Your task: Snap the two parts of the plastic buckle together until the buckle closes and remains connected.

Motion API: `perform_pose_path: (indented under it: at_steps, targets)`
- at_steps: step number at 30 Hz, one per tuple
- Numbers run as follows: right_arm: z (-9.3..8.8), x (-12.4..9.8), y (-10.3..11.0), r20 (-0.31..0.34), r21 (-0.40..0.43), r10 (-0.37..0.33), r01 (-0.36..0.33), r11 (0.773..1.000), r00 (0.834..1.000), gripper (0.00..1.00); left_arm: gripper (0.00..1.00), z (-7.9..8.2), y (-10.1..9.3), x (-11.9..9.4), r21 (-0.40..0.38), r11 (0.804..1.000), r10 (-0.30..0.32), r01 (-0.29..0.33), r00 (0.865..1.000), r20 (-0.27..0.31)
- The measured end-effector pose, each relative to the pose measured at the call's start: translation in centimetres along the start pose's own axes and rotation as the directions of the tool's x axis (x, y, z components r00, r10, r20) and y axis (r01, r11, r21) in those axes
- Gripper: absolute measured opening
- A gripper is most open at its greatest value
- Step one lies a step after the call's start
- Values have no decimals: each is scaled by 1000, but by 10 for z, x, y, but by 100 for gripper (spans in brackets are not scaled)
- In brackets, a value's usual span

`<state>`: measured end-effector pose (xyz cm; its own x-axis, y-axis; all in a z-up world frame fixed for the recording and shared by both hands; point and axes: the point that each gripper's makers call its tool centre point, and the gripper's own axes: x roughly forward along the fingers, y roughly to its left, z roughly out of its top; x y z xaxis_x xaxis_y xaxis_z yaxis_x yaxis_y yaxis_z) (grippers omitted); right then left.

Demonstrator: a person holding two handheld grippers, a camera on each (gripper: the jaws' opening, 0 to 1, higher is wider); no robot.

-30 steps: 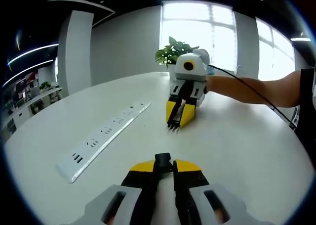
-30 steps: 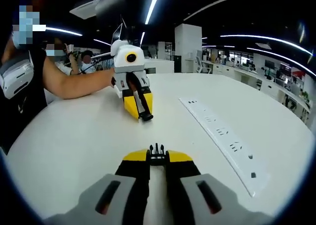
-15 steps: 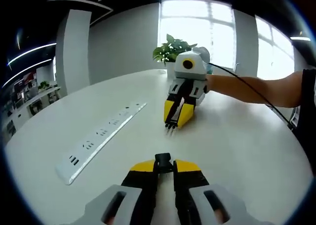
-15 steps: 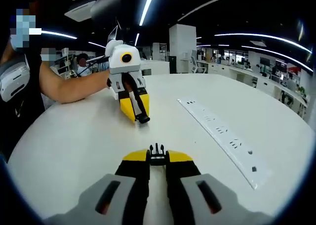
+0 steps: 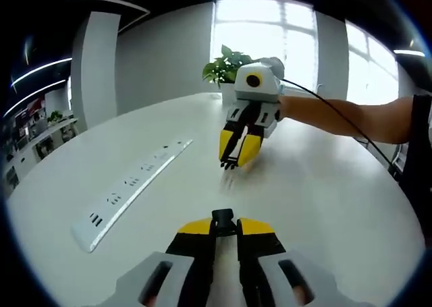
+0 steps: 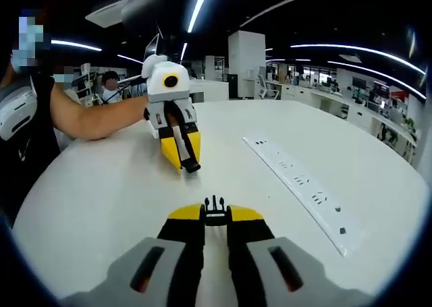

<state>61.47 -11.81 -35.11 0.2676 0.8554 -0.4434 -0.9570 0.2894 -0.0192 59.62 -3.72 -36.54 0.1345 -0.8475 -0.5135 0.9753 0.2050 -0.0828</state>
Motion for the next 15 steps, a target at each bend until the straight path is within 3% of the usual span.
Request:
perform_pose_path:
  at_steps: [15]
  targets:
    - [9,-3,12,7,-9,-2,2,1000,1000,11,10,6,-11,-6,25,1000,-9,9,1000,-10]
